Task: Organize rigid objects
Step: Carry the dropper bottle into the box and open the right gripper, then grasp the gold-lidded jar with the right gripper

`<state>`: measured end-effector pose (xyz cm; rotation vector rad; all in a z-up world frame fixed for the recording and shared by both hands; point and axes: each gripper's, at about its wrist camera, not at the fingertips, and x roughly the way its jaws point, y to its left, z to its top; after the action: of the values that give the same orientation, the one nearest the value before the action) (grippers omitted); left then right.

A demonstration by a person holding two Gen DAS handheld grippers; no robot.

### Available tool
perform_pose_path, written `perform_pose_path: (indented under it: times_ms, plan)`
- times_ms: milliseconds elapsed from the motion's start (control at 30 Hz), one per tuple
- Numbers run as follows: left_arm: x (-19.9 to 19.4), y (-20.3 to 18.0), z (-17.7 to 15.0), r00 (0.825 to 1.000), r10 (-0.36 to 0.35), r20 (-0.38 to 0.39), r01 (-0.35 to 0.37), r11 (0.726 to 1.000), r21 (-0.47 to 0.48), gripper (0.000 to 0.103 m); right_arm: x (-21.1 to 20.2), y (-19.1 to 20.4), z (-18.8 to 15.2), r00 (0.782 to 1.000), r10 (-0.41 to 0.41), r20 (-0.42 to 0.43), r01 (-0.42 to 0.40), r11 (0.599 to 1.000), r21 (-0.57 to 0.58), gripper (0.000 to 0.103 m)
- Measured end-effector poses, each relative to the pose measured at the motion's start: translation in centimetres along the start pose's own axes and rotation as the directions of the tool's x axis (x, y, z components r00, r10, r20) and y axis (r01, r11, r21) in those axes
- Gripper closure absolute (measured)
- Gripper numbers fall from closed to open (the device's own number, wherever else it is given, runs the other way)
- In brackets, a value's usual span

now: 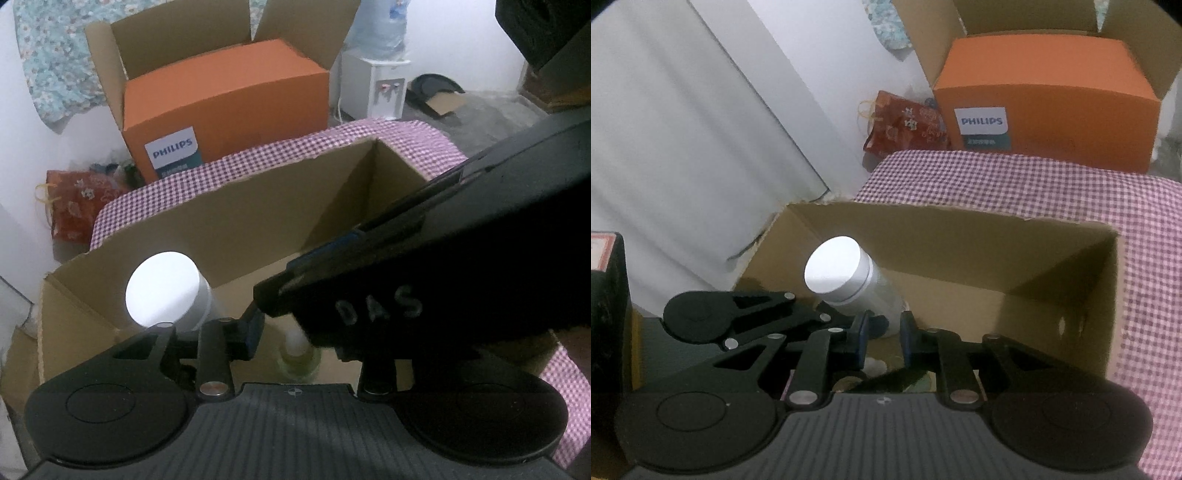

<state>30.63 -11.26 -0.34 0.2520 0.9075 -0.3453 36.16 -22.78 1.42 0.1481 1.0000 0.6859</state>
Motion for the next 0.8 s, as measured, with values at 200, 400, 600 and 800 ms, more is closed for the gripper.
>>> perform_pose_path:
  times_ms: [200, 400, 600, 800]
  plan:
    - [-3.0, -0.5, -0.7, 0.999, -0.005, 0.054, 0.004, 1.000, 0.004, 0.057, -4.1, 0.3, -0.6, 0.997, 0.029, 0.075, -0.032, 0.999, 0.037, 0.082]
    - [-8.1, -0.2, -2.7, 0.995, -0.006, 0.104, 0.009, 1.000, -0.022, 0.057, -10.8, 0.6, -4.0, 0.975, 0.079, 0.207, -0.101, 0.990, 0.100, 0.082]
    - [-12.6, 0.1, -6.9, 0.987, 0.025, 0.156, -0.017, 0.998, -0.052, 0.056, -14.9, 2.1, -10.5, 0.955, 0.114, 0.273, -0.159, 0.976, 0.149, 0.081]
    - [-13.7, -1.6, -12.3, 0.988, -0.004, 0.157, 0.014, 0.998, -0.063, 0.056, -13.9, 3.3, -16.6, 0.955, 0.149, 0.256, -0.209, 0.952, 0.224, 0.081]
